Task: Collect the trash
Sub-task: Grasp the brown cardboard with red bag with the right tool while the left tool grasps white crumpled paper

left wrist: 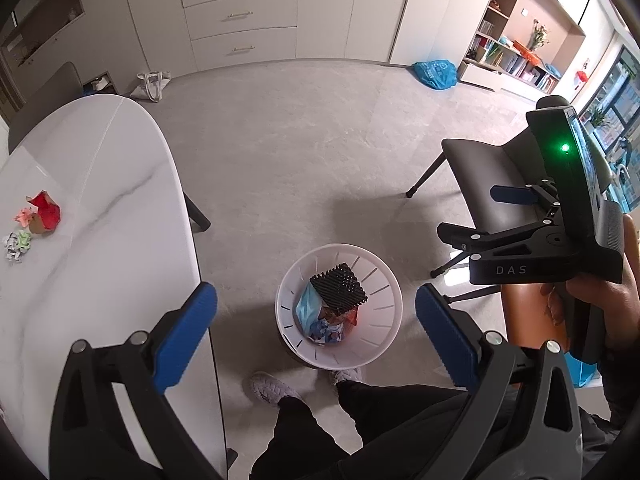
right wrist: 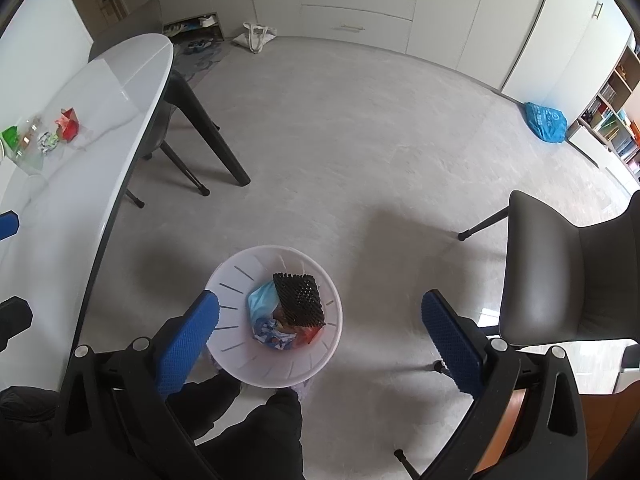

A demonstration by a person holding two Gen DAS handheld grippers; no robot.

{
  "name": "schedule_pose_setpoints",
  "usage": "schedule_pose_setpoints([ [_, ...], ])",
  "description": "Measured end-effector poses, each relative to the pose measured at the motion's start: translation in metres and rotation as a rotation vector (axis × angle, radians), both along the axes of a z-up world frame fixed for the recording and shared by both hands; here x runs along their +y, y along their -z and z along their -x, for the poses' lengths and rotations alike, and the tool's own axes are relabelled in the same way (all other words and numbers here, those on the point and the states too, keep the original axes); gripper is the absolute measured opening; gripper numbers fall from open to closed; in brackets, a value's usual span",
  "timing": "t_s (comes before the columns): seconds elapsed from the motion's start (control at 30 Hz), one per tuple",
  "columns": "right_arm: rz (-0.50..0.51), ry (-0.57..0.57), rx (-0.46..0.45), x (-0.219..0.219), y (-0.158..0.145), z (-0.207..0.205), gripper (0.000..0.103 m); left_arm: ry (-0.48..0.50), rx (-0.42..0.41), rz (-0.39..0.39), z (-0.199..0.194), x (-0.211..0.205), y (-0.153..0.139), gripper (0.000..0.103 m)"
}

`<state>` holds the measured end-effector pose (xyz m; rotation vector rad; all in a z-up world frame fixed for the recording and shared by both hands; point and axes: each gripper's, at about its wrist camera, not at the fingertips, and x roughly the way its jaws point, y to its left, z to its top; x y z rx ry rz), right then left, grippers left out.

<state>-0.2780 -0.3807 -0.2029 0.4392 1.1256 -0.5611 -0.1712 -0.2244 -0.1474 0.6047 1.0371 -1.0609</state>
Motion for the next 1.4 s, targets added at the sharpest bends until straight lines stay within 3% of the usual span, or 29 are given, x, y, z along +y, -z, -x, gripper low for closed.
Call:
schedule_pose_setpoints([
  [0.27,-0.004,-0.022,-0.044,0.009,-0.012,-0.016,0.1,-0.05,0.005,0.021,-0.016,0.013,-0.007,0.095],
  [0.5,0.004,-0.143,-0.144,0.039,-0.038,-0.069,0.1,-0.304,-0.022,0.091,-0.072,0.063,-0.026,0.095],
  [0.63,-0.004,-0.259,-0.177,0.066,-0.047,-0.126,0.1,-0.482,-0.057,0.104,-0.119,0.11,-0.031,0.095],
  [0.87,-0.016,-0.448,-0.206,0.119,-0.056,-0.229,0.1,-0.67,-0.104,0.09,-0.177,0.174,-0.032,0.095],
  [1.17,-0.045,-0.618,-0.202,0.177,-0.048,-0.352,0.1,-0.857,-0.11,0.087,-0.246,0.241,-0.021,0.095],
  [1.4,-0.012,-0.719,-0.172,0.211,-0.017,-0.447,0.1,-0.948,-0.09,0.099,-0.31,0.275,-0.007,0.095],
])
